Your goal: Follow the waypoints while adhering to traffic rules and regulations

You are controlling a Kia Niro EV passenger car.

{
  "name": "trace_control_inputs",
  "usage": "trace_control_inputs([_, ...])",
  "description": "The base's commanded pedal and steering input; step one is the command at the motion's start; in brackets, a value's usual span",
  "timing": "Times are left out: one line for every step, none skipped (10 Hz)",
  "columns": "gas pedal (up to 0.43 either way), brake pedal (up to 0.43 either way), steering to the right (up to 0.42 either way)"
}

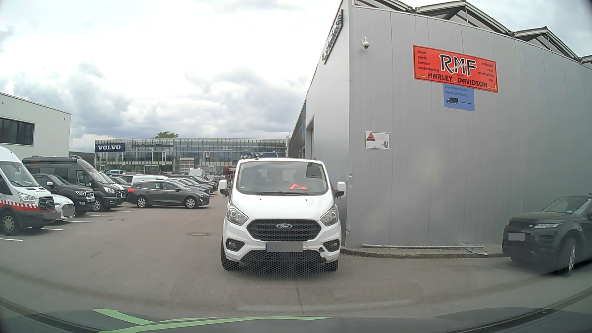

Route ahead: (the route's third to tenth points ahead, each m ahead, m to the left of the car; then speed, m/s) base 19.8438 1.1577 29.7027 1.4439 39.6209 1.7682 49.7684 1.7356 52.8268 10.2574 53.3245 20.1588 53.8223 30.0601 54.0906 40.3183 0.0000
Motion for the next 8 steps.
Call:
trace_control_inputs([0.000, 0.463, 0.006])
trace_control_inputs([0.000, 0.463, 0.006])
trace_control_inputs([0.000, 0.457, 0.006])
trace_control_inputs([0.000, 0.463, 0.006])
trace_control_inputs([0.000, 0.463, 0.006])
trace_control_inputs([0.000, 0.463, 0.006])
trace_control_inputs([0.000, 0.457, 0.005])
trace_control_inputs([0.000, 0.457, 0.005])
